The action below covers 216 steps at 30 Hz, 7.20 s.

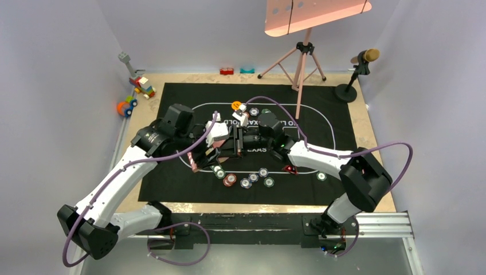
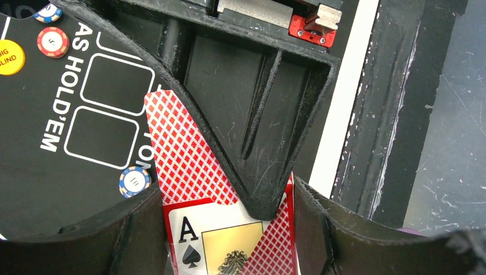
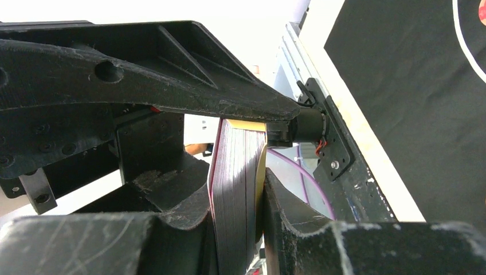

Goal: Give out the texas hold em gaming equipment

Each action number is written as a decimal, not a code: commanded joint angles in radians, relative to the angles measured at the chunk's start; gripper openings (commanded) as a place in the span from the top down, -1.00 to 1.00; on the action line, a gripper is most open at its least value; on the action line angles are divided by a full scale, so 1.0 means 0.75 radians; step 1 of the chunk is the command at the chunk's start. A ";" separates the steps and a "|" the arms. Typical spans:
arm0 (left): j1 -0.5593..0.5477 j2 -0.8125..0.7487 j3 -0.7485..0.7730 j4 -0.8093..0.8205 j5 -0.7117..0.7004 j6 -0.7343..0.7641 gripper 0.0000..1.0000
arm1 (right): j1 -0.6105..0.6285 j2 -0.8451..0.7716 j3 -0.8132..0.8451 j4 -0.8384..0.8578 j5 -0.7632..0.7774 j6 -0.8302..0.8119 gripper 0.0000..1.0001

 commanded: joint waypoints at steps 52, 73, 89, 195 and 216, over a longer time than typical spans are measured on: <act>-0.020 -0.273 -0.156 0.147 -0.074 0.218 -1.00 | 0.007 -0.093 0.110 -0.036 0.015 -0.052 0.61; -0.026 -0.247 -0.181 0.263 -0.110 0.124 -0.31 | 0.006 -0.046 0.152 -0.087 0.017 -0.039 0.41; -0.025 -0.304 -0.164 0.220 -0.043 -0.089 -0.16 | -0.043 -0.115 0.106 -0.212 0.046 -0.105 -0.03; -0.022 -0.421 -0.205 0.159 -0.056 -0.190 0.44 | -0.368 0.595 0.660 -0.259 -0.019 -0.290 0.97; -0.022 -0.447 -0.165 0.129 -0.028 -0.197 0.46 | -0.096 1.351 1.425 -0.354 0.336 -0.161 0.67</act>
